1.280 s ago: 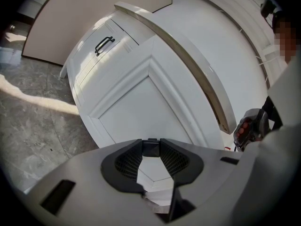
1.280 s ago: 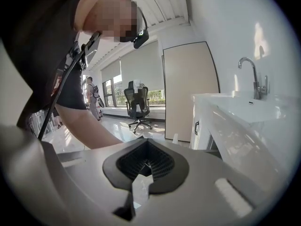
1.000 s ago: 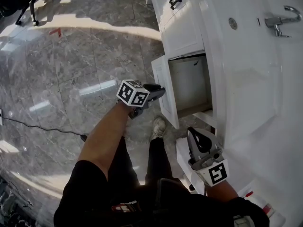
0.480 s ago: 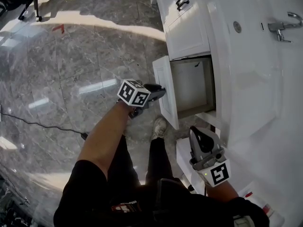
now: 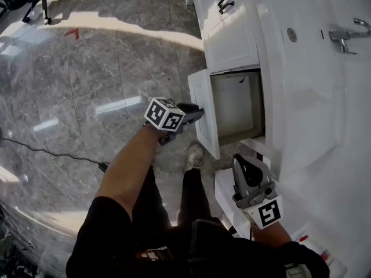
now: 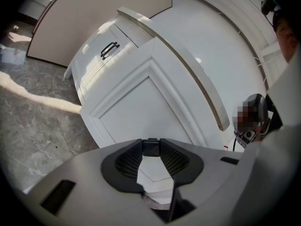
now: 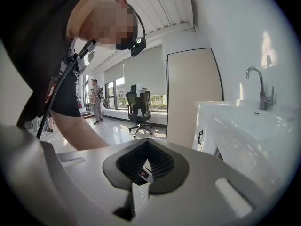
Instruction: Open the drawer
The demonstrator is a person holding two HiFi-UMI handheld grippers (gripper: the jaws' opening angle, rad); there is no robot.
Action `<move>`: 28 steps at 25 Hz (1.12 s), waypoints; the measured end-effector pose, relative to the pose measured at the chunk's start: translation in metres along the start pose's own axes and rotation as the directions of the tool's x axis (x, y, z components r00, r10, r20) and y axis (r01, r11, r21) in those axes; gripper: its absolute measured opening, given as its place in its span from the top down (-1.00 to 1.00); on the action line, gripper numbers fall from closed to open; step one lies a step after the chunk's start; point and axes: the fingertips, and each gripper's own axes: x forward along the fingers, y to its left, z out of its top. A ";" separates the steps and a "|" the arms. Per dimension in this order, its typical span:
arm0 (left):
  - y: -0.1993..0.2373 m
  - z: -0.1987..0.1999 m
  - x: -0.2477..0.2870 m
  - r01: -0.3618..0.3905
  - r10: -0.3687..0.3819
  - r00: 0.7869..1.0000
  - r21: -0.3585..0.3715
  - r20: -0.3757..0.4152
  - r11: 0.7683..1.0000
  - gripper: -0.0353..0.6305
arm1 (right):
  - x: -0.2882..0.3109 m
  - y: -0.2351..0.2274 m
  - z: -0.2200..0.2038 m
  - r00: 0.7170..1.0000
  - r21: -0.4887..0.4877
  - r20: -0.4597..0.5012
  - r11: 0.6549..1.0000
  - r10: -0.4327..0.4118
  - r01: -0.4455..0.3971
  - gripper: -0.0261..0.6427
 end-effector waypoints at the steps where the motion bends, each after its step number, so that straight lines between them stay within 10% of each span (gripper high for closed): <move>1: 0.000 0.000 0.000 0.002 -0.002 1.000 -0.001 0.002 1.000 0.53 | 0.000 0.000 0.000 1.000 0.000 0.000 1.000 -0.001 0.001 0.94; 28: -0.081 0.055 -0.100 -0.178 0.160 0.971 0.092 0.176 0.980 0.52 | -0.046 -0.024 0.070 0.996 0.018 0.060 0.998 -0.064 0.063 0.94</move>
